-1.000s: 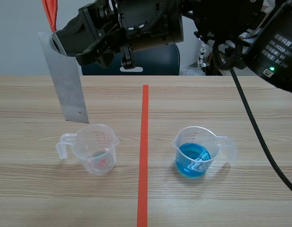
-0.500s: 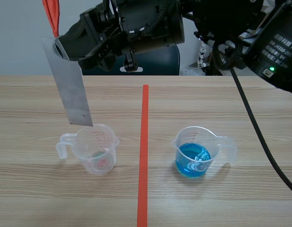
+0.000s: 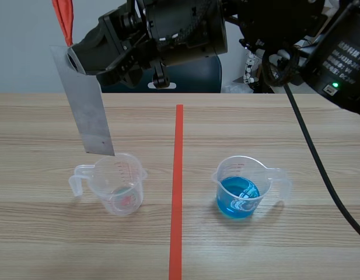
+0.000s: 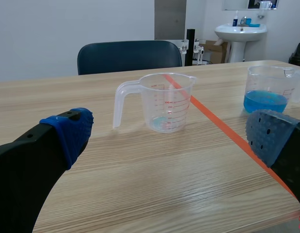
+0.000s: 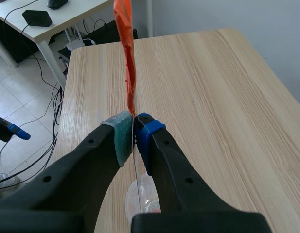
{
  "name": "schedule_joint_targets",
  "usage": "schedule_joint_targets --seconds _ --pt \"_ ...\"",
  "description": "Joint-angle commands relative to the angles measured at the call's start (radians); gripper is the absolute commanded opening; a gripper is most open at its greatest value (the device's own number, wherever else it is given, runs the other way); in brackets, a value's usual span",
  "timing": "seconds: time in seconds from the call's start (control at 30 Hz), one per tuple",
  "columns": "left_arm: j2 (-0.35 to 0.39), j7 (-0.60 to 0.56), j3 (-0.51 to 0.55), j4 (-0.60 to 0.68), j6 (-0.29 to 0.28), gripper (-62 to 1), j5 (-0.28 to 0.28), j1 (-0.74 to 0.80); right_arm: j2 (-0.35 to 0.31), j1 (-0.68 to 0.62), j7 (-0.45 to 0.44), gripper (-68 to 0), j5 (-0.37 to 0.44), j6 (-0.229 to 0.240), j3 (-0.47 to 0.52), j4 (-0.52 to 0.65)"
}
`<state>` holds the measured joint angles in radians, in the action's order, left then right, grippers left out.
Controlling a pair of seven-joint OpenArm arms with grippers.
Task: Do the redox reaction experiment. lift the metal plate out of the left beaker
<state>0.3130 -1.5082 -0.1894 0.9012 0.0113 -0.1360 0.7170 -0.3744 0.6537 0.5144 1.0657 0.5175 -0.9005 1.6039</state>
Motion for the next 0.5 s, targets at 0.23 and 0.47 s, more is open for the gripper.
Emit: schedule_joint_targets --seconds 0.23,0.47 --pt "-0.002 -0.046 0.000 0.017 0.002 1.4 -0.002 0.008 0.000 0.028 -0.019 -66.9 0.012 0.000 0.006 0.007" --pt "-0.002 -0.046 0.000 0.017 0.002 1.4 -0.002 0.008 0.000 0.028 -0.027 -66.9 0.012 0.000 0.006 0.007"
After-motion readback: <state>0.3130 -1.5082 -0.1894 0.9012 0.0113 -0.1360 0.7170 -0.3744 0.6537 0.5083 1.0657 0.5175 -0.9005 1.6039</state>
